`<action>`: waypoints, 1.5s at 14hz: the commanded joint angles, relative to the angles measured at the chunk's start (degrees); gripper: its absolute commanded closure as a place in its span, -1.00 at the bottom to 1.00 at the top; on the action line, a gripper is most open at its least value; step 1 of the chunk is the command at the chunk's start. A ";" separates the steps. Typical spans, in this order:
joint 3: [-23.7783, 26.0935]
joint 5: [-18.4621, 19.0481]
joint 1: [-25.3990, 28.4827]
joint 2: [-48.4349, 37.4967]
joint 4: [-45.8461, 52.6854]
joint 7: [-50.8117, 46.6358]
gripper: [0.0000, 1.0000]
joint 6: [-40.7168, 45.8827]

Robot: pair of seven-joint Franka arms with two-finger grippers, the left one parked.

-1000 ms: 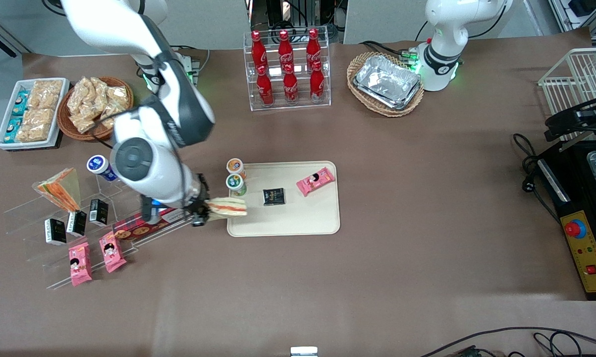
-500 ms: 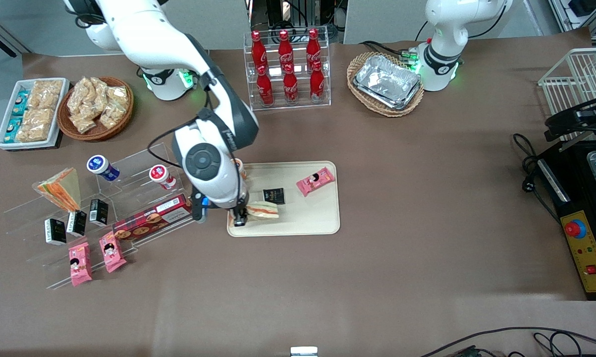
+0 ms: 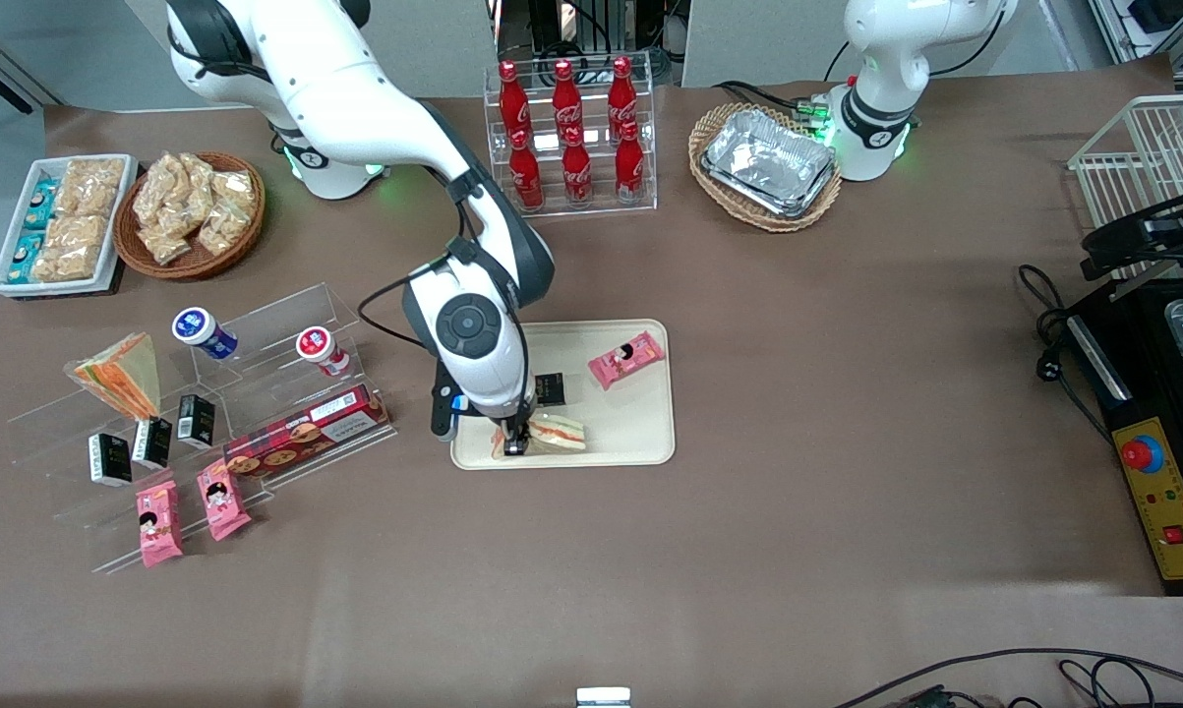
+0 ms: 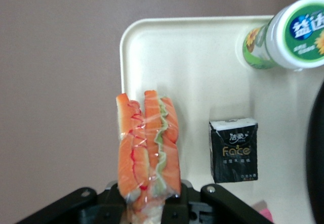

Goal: Place sandwich on tray
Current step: 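Carry the held sandwich over the cream tray beside the black tissue pack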

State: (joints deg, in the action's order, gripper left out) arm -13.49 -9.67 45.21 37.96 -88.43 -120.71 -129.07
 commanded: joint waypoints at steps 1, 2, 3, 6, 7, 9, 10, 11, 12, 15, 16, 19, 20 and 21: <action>-0.84 -0.79 1.72 2.81 0.98 -3.73 0.83 -2.15; -0.84 -0.61 1.72 3.16 0.98 -4.61 0.82 -2.24; -0.93 -0.52 1.72 3.25 0.98 -4.62 0.82 -2.94; -0.93 -0.35 1.81 3.95 0.89 -4.62 0.75 -4.44; -0.93 0.00 1.90 4.57 0.89 -4.54 0.68 -5.57; -0.93 1.05 2.34 5.01 0.89 -4.36 0.67 -7.86; -0.93 1.84 2.34 5.19 0.80 -3.92 0.67 -7.96; -0.93 2.55 2.34 5.28 0.80 -3.83 0.66 -7.96; -0.93 3.34 2.42 5.36 0.89 -3.92 0.47 -7.96; -0.93 3.52 2.43 5.37 0.89 -4.36 -0.72 -7.96; -0.93 3.87 2.43 5.45 0.89 -3.92 -0.95 -7.96; -0.93 5.01 2.43 5.45 0.89 -3.74 -0.98 -7.87; -0.93 5.01 2.43 5.54 0.89 -3.83 -0.99 -7.87; -0.93 5.10 2.69 5.45 0.89 -4.18 -0.99 -7.87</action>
State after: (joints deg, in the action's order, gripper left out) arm -13.75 -5.48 47.09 42.73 -88.40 -124.36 -136.45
